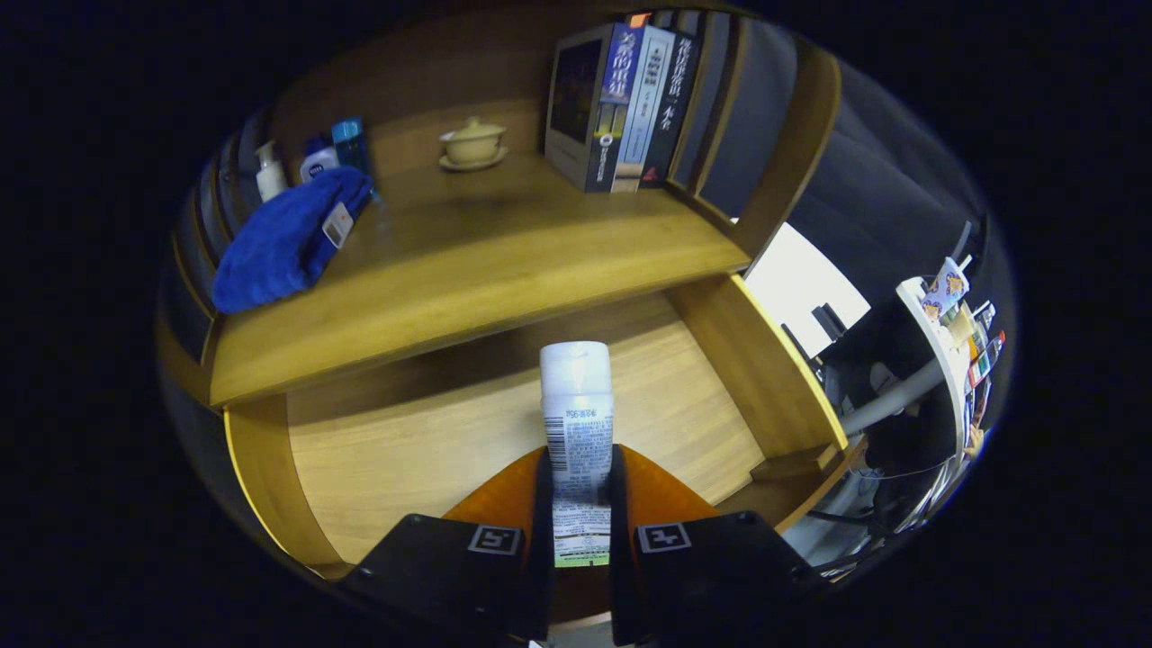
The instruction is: Pull open the drawer, take out the items inside it, and place them on the countertop above the cabinet.
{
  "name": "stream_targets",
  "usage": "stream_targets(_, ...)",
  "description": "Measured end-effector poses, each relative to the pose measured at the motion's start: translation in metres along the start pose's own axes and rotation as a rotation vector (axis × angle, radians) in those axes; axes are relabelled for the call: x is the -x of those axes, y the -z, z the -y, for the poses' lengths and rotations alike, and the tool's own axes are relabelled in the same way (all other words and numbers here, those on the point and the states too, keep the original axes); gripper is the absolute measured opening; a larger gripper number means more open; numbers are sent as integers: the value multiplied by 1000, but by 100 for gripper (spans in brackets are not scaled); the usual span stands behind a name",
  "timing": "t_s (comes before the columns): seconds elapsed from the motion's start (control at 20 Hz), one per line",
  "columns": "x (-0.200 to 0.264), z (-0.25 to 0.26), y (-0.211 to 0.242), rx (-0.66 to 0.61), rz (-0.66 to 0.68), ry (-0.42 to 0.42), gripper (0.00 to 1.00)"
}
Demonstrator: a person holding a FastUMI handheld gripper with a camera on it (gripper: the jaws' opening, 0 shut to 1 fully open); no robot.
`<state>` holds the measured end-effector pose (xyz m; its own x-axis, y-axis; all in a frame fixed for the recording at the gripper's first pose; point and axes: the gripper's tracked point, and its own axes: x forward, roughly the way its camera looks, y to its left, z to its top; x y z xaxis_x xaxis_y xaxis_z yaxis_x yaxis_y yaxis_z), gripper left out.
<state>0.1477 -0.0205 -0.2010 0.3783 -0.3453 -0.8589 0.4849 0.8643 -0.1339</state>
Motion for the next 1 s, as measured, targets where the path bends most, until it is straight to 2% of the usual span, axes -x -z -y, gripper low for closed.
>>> stream_targets(0.2,27,-19,-79,85,204,-36,33)
stream_targets(0.3,28,-33,-106,132,237,-59,33)
stream_targets(0.35,25,-45,-117,137,245,-97,33)
stream_targets(0.5,11,-69,-150,100,273,-184,33)
stream_targets(0.65,-21,-79,-154,107,248,-229,33)
stream_targets(0.8,-53,-79,-144,126,199,-232,33)
stream_targets(1.0,-69,-80,-153,128,228,-256,34)
